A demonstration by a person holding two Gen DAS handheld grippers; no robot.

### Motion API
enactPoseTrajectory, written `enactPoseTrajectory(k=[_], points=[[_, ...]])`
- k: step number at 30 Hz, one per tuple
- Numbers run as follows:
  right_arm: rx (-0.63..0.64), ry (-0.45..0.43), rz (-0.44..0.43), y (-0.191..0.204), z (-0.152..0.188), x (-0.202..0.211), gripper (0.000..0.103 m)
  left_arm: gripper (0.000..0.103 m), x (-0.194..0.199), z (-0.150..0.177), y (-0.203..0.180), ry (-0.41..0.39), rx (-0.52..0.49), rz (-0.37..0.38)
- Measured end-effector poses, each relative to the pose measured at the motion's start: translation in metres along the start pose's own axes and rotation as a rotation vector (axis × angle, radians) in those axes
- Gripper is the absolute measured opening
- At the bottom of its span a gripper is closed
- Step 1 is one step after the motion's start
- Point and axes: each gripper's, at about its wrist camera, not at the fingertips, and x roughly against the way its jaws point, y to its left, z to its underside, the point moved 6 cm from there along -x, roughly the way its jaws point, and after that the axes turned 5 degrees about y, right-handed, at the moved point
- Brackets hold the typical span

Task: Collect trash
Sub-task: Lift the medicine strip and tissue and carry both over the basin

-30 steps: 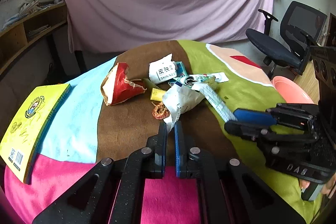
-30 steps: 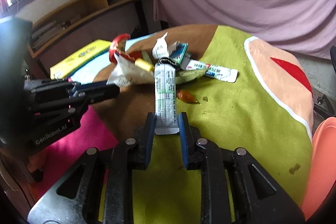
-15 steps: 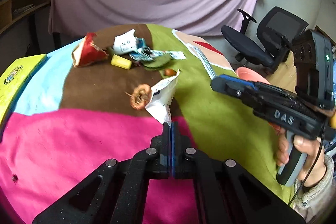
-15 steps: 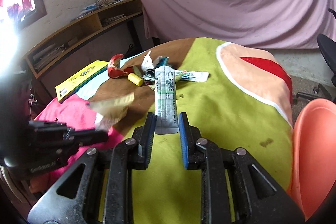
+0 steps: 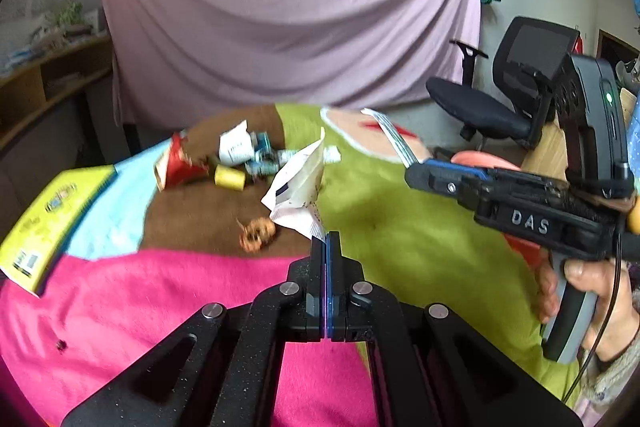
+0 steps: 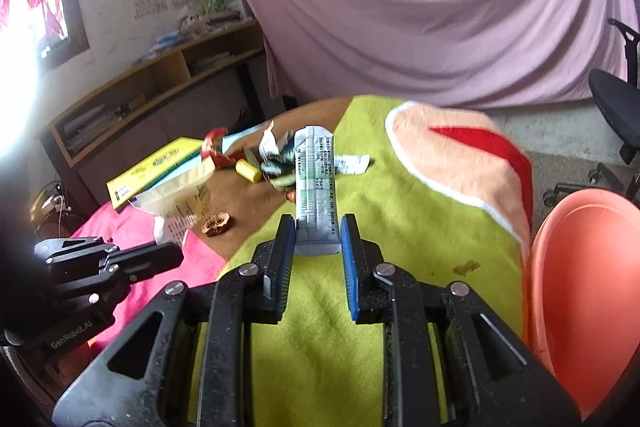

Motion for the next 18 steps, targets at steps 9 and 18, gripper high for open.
enactPoseTrajectory(k=[9, 18], points=[[-0.001, -0.276, 0.093, -0.013, -0.018, 0.061, 0.1, 0.0, 0.024, -0.045, -0.029, -0.206, -0.068, -0.017], [-0.1, -0.5, 0.237, -0.054, -0.023, 0.126, 0.1, 0.0, 0.026, -0.086, -0.081, -0.309, -0.189, 0.072]])
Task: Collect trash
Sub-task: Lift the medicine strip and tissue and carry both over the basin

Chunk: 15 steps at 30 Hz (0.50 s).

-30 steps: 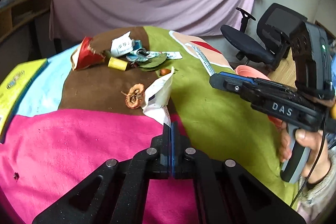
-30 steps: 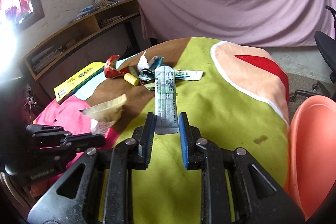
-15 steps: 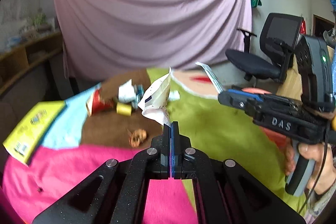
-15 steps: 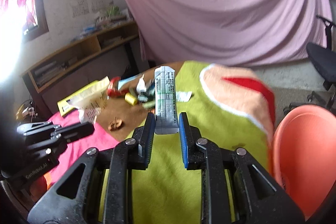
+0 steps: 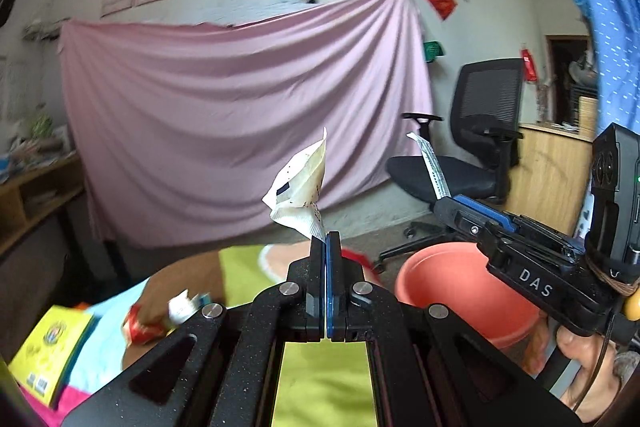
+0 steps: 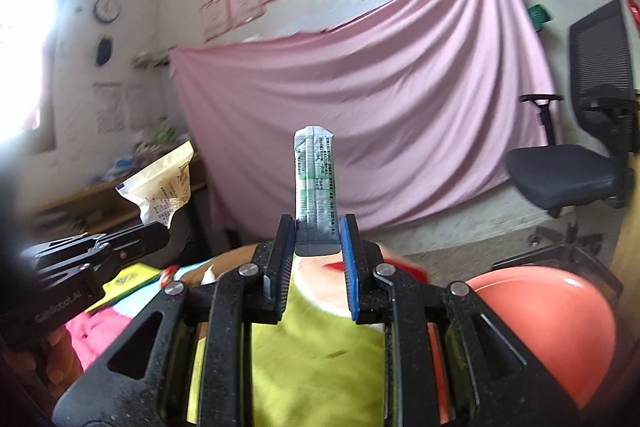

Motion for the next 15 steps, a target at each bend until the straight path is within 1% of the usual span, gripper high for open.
enactPoseTrajectory(k=[3, 7, 11, 15], points=[[-0.021, -0.019, 0.04, -0.019, -0.004, 0.011, 0.1, 0.0, -0.012, -0.008, -0.023, -0.003, -0.037, 0.047], [-0.043, -0.014, 0.108, -0.049, -0.003, 0.022, 0.1, 0.0, -0.028, -0.011, -0.053, 0.014, -0.063, 0.111], [-0.09, 0.01, 0.167, -0.079, -0.002, 0.029, 0.1, 0.0, -0.051, -0.01, -0.078, 0.062, -0.07, 0.179], [-0.133, 0.048, 0.219, -0.105, 0.001, 0.034, 0.1, 0.0, -0.07, -0.009, -0.093, 0.131, -0.041, 0.25]])
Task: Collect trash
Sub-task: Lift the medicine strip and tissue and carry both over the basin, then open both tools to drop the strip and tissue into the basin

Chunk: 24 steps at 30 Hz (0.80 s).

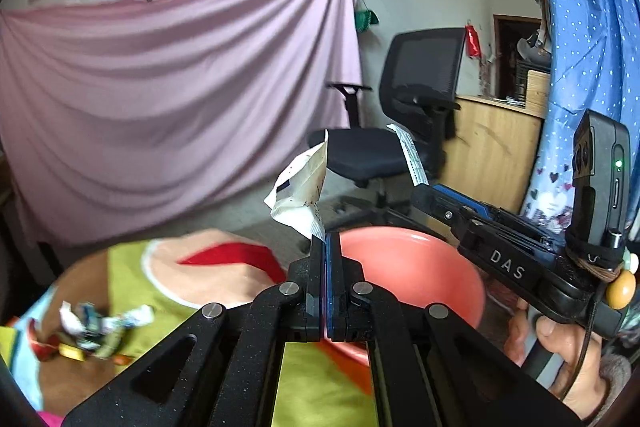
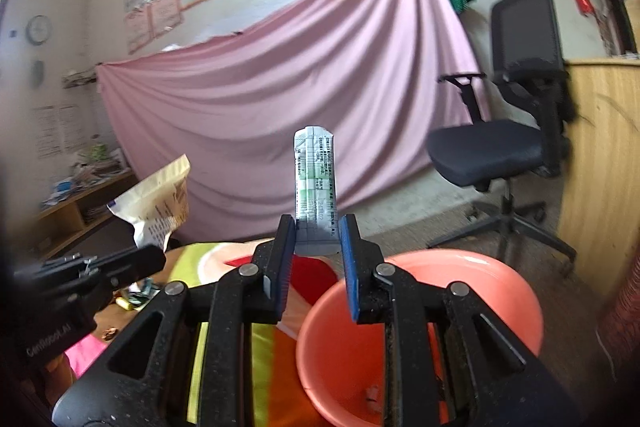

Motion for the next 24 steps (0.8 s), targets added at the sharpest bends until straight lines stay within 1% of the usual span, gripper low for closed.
enactPoseTrajectory(k=[3, 6, 9, 12, 20, 24], points=[[-0.047, 0.041, 0.03, -0.02, 0.002, -0.006, 0.1, 0.0, -0.019, -0.003, -0.01, 0.056, 0.005, 0.041], [-0.077, 0.071, 0.05, -0.033, 0.005, -0.011, 0.1, 0.0, -0.03, -0.009, -0.02, 0.092, -0.011, 0.058], [-0.098, 0.098, 0.056, -0.039, 0.008, -0.013, 0.101, 0.0, -0.039, -0.01, -0.026, 0.116, -0.007, 0.073], [-0.121, 0.131, 0.063, -0.048, 0.012, -0.018, 0.101, 0.0, -0.049, -0.008, -0.025, 0.135, 0.019, 0.077], [-0.133, 0.184, 0.058, -0.049, 0.021, -0.028, 0.101, 0.0, -0.053, -0.006, -0.009, 0.139, 0.109, 0.065], [-0.126, 0.187, 0.052, -0.045, 0.021, -0.031, 0.101, 0.0, -0.044, -0.007, 0.003, 0.112, 0.139, 0.033]])
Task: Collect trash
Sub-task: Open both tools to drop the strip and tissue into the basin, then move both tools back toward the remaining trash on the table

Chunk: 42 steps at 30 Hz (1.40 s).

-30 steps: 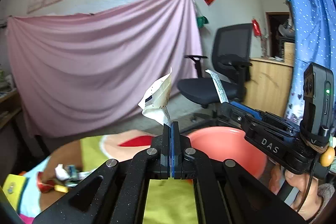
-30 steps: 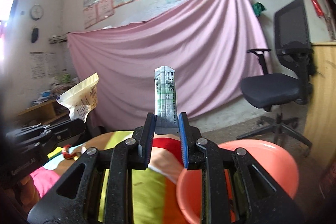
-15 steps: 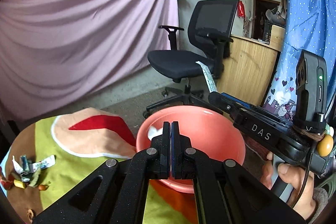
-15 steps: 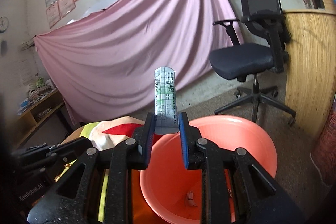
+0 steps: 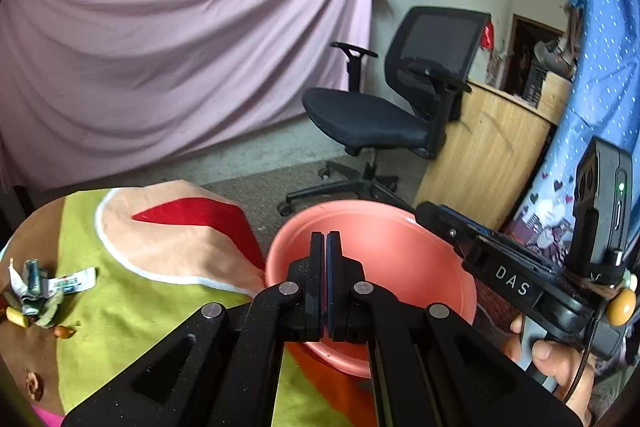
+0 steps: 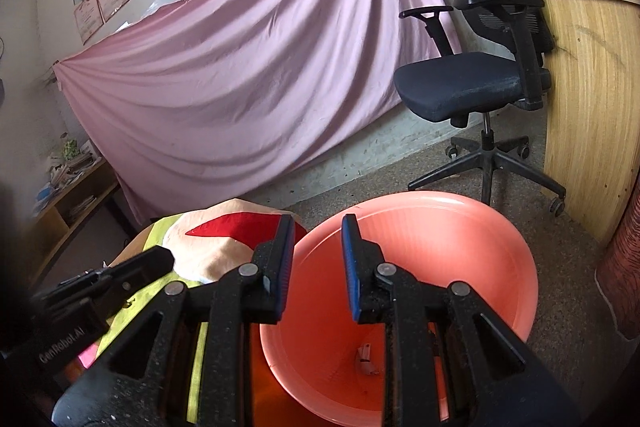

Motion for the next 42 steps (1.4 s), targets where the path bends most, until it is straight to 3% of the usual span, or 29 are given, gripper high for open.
enactPoseTrajectory(k=[9, 12, 14, 18, 20, 24, 29, 42], points=[[0.07, -0.092, -0.033, 0.031, -0.006, 0.011, 0.103, 0.003, 0.046, 0.002, 0.047, -0.095, 0.08, -0.152], [0.101, -0.13, -0.048, 0.048, -0.008, 0.016, 0.103, 0.014, 0.066, 0.009, 0.066, -0.119, 0.099, -0.208], [0.12, -0.149, -0.066, 0.061, -0.008, 0.017, 0.103, 0.03, 0.08, 0.014, 0.08, -0.144, 0.122, -0.242], [0.162, -0.183, -0.105, 0.09, -0.007, 0.017, 0.103, 0.032, 0.107, 0.026, 0.106, -0.18, 0.167, -0.306], [0.183, -0.205, -0.127, 0.105, -0.006, 0.018, 0.103, 0.045, 0.118, 0.032, 0.117, -0.197, 0.191, -0.334], [0.225, -0.245, -0.167, 0.134, 0.0, 0.021, 0.103, 0.052, 0.146, 0.046, 0.141, -0.244, 0.235, -0.403], [0.266, -0.288, -0.205, 0.16, 0.007, 0.023, 0.103, 0.1, 0.18, 0.068, 0.165, -0.314, 0.296, -0.489], [0.394, -0.302, -0.28, 0.215, 0.035, 0.016, 0.103, 0.101, 0.222, 0.11, 0.2, -0.398, 0.318, -0.623]])
